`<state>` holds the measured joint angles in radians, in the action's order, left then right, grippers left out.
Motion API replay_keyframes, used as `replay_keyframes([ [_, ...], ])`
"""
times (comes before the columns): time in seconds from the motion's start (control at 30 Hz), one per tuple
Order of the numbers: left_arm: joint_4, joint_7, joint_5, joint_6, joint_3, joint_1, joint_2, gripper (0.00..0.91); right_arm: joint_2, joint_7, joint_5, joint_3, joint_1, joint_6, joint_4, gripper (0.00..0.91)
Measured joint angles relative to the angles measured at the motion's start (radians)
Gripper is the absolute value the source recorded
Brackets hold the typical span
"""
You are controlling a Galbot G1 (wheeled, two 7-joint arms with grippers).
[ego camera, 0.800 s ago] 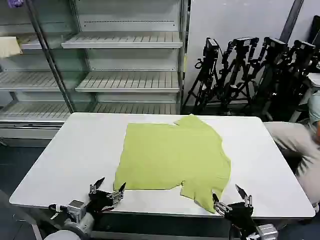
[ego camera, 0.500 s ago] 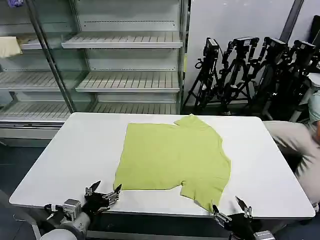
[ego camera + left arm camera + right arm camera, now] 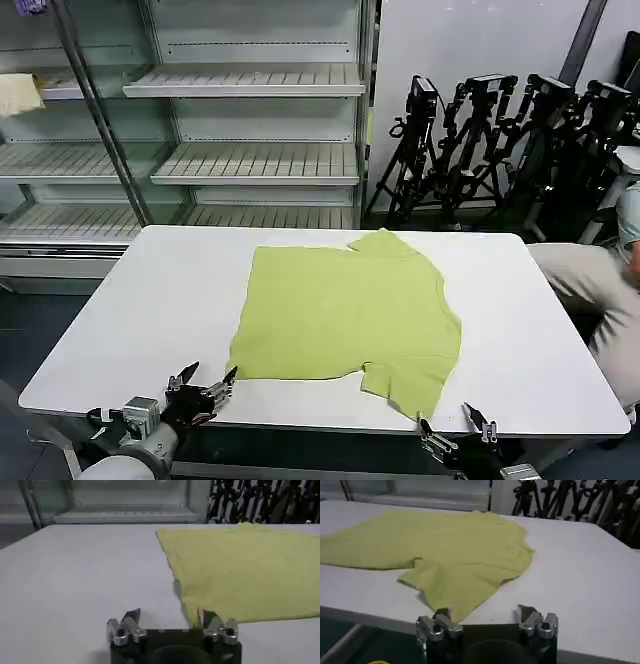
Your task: Fold and organize the clothes.
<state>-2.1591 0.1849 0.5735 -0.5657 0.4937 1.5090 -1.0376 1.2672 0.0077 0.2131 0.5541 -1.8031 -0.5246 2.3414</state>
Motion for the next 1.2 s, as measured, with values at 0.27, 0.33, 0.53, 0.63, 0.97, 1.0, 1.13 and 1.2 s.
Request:
replay_keyframes([
  [0.27, 0.000, -0.003, -0.003, -0.004, -0.008, 0.001, -0.007, 0.010, -0.008, -0.022, 0.026, -0.013, 0.009, -0.010, -0.004, 0.000],
  [0.33, 0.000, -0.003, -0.003, -0.004, -0.010, 0.001, -0.011, 0.010, -0.010, -0.029, 0.034, -0.016, 0.013, -0.010, -0.006, 0.000],
  [0.53, 0.001, -0.010, -0.006, -0.005, -0.016, 0.004, -0.014, 0.010, -0.018, -0.052, 0.052, -0.017, 0.023, -0.004, -0.012, 0.000],
  [0.63, -0.004, -0.013, -0.010, -0.005, -0.020, 0.007, -0.019, 0.010, -0.022, -0.054, 0.063, -0.015, 0.030, 0.002, -0.011, 0.000],
  [0.97, -0.023, -0.019, -0.005, -0.002, -0.027, -0.014, -0.032, 0.010, -0.035, -0.035, 0.104, -0.001, 0.081, 0.014, 0.004, 0.000],
  [1.0, -0.024, -0.020, -0.005, 0.001, -0.028, -0.019, -0.032, 0.010, -0.036, -0.031, 0.108, 0.000, 0.091, 0.014, 0.003, 0.000],
  [1.13, -0.024, -0.022, -0.006, 0.009, -0.035, -0.040, -0.032, 0.010, -0.042, -0.018, 0.123, 0.001, 0.138, 0.008, -0.006, 0.000],
  [1.2, -0.024, -0.022, -0.005, 0.012, -0.038, -0.051, -0.032, 0.010, -0.045, -0.012, 0.130, 0.001, 0.164, 0.003, -0.012, 0.000],
])
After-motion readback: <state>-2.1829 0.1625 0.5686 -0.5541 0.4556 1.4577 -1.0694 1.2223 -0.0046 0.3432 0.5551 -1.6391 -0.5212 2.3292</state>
